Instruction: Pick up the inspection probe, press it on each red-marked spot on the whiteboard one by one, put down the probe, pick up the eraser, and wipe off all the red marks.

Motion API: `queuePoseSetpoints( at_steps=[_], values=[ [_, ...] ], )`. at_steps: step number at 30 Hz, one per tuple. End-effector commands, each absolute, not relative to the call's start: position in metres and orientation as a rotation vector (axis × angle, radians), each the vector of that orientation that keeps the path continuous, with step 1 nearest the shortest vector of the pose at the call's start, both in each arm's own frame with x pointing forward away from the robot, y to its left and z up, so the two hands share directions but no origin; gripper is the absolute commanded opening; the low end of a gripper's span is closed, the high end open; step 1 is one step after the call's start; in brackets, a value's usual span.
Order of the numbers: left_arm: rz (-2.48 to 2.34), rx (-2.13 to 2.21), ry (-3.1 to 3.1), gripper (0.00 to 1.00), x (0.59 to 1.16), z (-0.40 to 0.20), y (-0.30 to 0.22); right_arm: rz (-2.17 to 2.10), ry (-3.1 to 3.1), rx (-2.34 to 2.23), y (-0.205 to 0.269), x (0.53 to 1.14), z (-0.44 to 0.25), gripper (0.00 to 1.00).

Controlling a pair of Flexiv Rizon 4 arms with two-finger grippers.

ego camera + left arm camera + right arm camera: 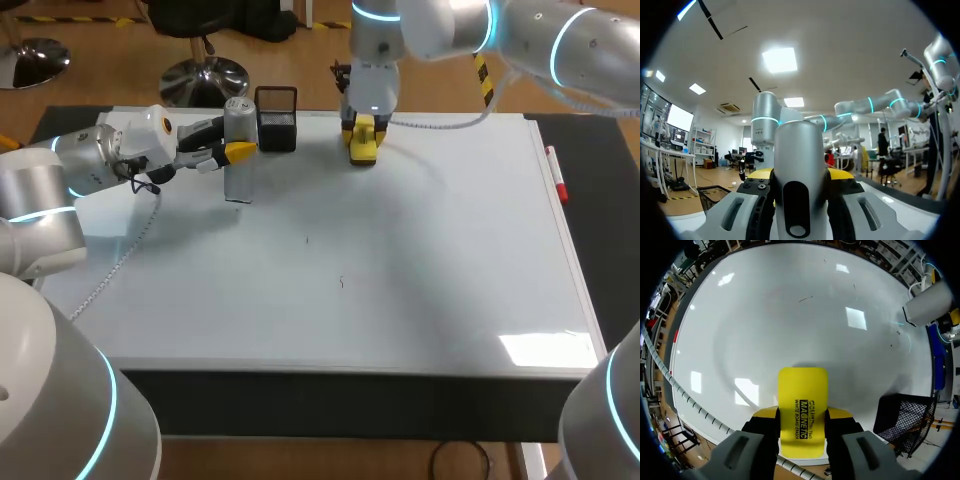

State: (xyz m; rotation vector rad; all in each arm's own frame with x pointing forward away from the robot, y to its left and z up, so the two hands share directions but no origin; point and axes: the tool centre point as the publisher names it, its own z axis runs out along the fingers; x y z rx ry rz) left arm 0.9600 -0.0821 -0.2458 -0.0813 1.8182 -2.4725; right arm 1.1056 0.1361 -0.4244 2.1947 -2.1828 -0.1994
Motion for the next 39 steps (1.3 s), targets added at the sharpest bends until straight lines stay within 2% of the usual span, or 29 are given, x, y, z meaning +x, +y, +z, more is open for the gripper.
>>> queuePoseSetpoints(
  at_steps=[1, 10, 11, 13, 14, 39],
  values=[
    [-2.469, -0.083, 1.821, 0.00, 0.959, -0.244, -0.082, -0.195, -2.177, 2.195, 0.136, 1.106, -0.424, 0.00],
    [-2.469, -0.083, 1.821, 0.00, 0.959, -0.244, -0.082, -0.203, -2.179, 2.194, 0.136, 1.104, -0.426, 0.00],
    [-2.469, -0.083, 1.821, 0.00, 0.959, -0.244, -0.082, -0.202, -2.184, 2.191, 0.135, 1.103, -0.425, 0.29],
    [-2.469, -0.083, 1.821, 0.00, 0.959, -0.244, -0.082, -0.202, -2.189, 2.187, 0.135, 1.103, -0.424, 0.55],
    [-2.469, -0.083, 1.821, 0.00, 0.959, -0.244, -0.082, -0.202, -2.189, 2.187, 0.134, 1.103, -0.424, 1.00],
    [-2.469, -0.083, 1.821, 0.00, 0.959, -0.244, -0.082, -0.174, -2.657, 1.961, 0.101, 1.101, -0.375, 1.00]
  ],
)
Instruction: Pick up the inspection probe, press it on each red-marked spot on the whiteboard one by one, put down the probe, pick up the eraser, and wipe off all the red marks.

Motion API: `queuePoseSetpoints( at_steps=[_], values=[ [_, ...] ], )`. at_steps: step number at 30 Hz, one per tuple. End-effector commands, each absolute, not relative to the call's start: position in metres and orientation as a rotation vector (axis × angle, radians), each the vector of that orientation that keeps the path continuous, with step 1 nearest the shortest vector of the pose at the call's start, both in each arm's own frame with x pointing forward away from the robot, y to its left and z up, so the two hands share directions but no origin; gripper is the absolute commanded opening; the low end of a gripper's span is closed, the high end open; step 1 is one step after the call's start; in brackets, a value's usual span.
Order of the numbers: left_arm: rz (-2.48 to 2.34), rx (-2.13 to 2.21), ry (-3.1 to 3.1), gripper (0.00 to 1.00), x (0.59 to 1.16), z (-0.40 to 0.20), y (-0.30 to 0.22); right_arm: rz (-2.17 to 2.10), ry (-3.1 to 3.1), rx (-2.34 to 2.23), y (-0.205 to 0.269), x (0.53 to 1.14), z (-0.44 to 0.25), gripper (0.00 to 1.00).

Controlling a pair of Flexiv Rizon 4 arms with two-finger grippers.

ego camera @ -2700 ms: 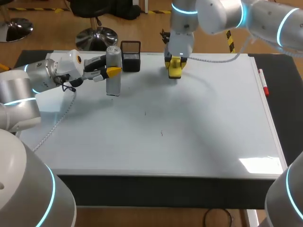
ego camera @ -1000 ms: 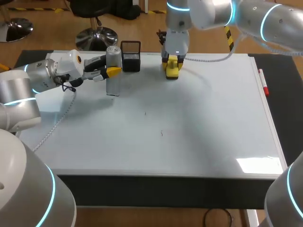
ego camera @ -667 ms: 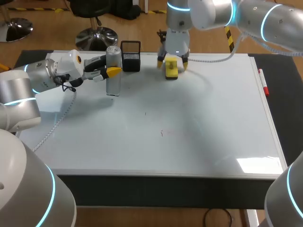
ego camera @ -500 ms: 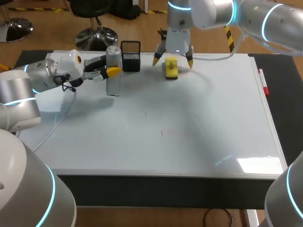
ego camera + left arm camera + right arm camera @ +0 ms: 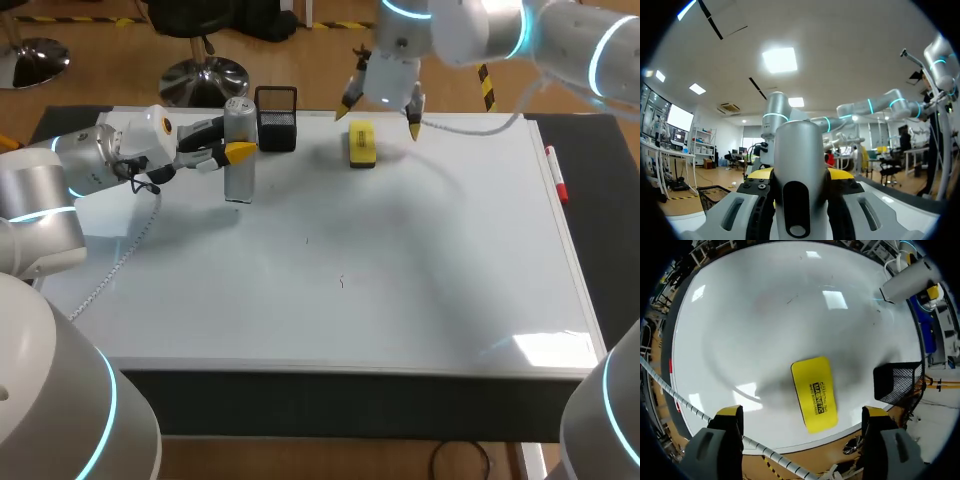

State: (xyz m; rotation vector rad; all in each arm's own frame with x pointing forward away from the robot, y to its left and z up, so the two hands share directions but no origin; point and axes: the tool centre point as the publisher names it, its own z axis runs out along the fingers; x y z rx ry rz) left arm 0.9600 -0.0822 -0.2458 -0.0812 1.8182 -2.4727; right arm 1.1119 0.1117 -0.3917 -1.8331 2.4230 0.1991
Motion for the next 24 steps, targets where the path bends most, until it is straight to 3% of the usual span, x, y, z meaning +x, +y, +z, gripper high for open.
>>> queuePoseSetpoints(
  at_steps=[1, 24],
  values=[
    [-2.469, -0.083, 1.821, 0.00, 0.959, -0.244, -0.082, 0.171, 2.420, -1.723, 0.099, 1.102, -0.373, 1.00],
    [-2.469, -0.083, 1.821, 0.00, 0.959, -0.244, -0.082, 0.523, 2.746, -1.214, 0.077, 1.135, -0.337, 1.00]
  ],
)
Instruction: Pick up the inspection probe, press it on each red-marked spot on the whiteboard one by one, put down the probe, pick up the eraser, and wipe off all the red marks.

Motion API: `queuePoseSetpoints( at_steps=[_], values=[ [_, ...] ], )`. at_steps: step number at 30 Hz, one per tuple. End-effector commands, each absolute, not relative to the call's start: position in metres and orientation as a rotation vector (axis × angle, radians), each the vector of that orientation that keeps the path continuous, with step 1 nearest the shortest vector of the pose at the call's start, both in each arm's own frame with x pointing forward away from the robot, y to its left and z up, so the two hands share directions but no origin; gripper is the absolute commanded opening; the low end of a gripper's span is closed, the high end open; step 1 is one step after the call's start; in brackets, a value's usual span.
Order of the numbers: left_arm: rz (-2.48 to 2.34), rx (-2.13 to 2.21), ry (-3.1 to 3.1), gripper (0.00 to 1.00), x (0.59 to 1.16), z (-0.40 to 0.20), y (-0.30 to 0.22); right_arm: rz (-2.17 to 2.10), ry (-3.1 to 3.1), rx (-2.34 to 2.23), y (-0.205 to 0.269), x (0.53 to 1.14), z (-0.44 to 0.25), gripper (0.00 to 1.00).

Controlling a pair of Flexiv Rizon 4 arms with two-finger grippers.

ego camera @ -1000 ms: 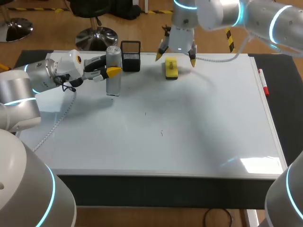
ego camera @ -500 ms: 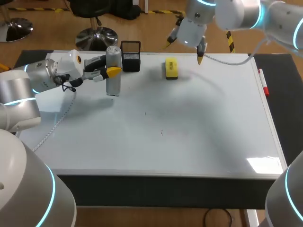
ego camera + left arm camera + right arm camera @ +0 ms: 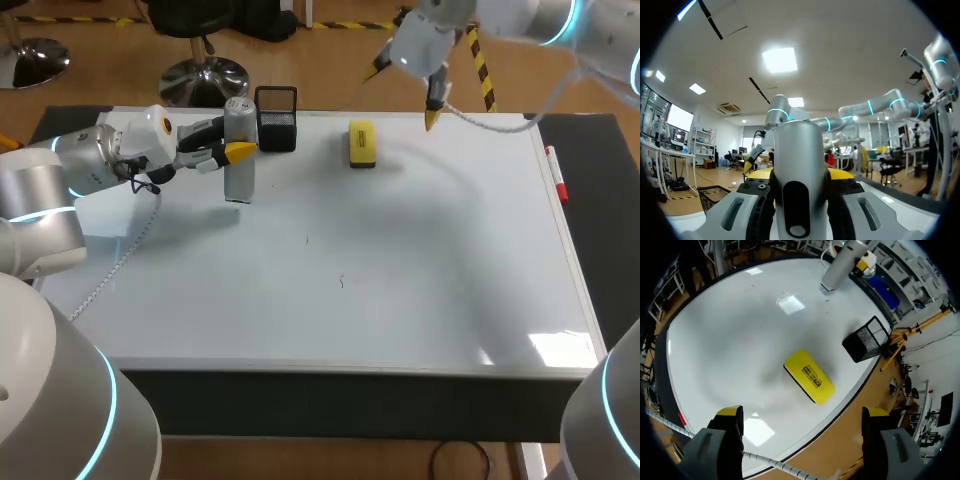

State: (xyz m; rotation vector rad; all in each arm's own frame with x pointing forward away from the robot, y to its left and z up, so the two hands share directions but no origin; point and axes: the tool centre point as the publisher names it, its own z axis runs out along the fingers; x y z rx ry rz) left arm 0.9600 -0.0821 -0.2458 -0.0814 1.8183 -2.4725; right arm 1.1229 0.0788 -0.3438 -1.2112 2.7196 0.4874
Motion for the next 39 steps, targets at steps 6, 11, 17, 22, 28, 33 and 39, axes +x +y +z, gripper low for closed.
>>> queuePoseSetpoints(
  at_steps=[6, 11, 17, 22, 28, 33, 39],
  values=[
    [-2.469, -0.083, 1.821, 0.00, 0.959, -0.244, -0.082, 0.587, 2.763, -1.145, 0.075, 1.135, -0.333, 1.00],
    [-2.469, -0.083, 1.821, 0.00, 0.959, -0.244, -0.082, 0.613, 2.790, -1.098, 0.070, 1.133, -0.332, 1.00],
    [-2.469, -0.083, 1.821, 0.00, 0.959, -0.244, -0.082, 0.686, 2.808, -0.972, 0.058, 1.129, -0.328, 1.00],
    [-2.469, -0.083, 1.821, 0.00, 0.959, -0.244, -0.082, 0.762, 2.807, -0.894, 0.053, 1.124, -0.328, 1.00],
    [-2.469, -0.083, 1.821, 0.00, 0.959, -0.244, -0.082, 0.801, 2.774, -0.799, 0.045, 1.119, -0.329, 1.00],
    [-2.469, -0.083, 1.821, 0.00, 0.959, -0.244, -0.082, 0.837, 2.759, -0.770, 0.043, 1.118, -0.331, 1.00],
    [-2.469, -0.083, 1.821, 0.00, 0.959, -0.244, -0.082, 0.824, 2.862, -0.729, 0.040, 1.116, -0.333, 1.00]
  ],
)
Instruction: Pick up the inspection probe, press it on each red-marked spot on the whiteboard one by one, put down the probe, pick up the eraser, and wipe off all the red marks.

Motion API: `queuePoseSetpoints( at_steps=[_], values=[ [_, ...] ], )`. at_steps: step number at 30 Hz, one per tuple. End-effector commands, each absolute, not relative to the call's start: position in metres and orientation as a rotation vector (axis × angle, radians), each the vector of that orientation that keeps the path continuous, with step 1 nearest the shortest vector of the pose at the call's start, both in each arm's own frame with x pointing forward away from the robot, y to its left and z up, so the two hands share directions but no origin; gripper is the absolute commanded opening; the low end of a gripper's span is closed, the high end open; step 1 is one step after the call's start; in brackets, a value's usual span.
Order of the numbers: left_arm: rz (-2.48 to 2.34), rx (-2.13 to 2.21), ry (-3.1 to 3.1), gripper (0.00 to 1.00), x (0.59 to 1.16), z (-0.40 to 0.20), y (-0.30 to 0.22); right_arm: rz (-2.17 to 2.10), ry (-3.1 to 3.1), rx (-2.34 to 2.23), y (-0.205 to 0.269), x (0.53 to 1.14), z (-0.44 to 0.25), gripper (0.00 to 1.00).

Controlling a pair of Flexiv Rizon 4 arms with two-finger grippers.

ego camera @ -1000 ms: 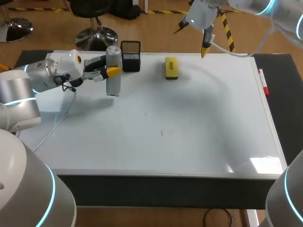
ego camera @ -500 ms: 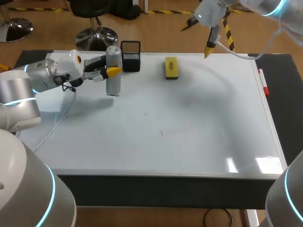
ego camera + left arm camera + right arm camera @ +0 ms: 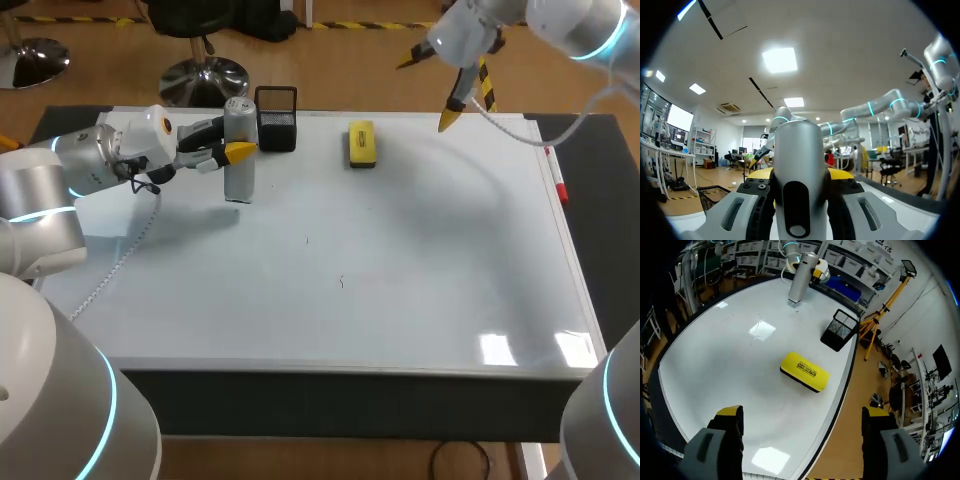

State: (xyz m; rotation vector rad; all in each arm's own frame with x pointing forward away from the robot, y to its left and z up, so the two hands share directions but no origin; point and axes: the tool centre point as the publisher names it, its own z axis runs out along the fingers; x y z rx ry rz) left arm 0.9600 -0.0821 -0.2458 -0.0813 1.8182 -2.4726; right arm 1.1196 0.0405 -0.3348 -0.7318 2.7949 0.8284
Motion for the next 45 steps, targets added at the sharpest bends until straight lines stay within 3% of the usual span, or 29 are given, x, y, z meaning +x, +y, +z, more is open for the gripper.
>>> queuePoseSetpoints(
  at_steps=[1, 26, 45],
  values=[
    [-2.469, -0.083, 1.821, 0.00, 0.959, -0.244, -0.082, 0.809, 2.872, -0.735, 0.039, 1.116, -0.334, 1.00],
    [-2.469, -0.083, 1.821, 0.00, 0.959, -0.244, -0.082, 0.809, 2.872, -0.735, 0.039, 1.116, -0.334, 1.00],
    [-2.407, 0.221, 1.702, 0.00, 1.035, -0.169, -0.083, 0.809, 2.872, -0.735, 0.039, 1.116, -0.334, 1.00]
  ],
)
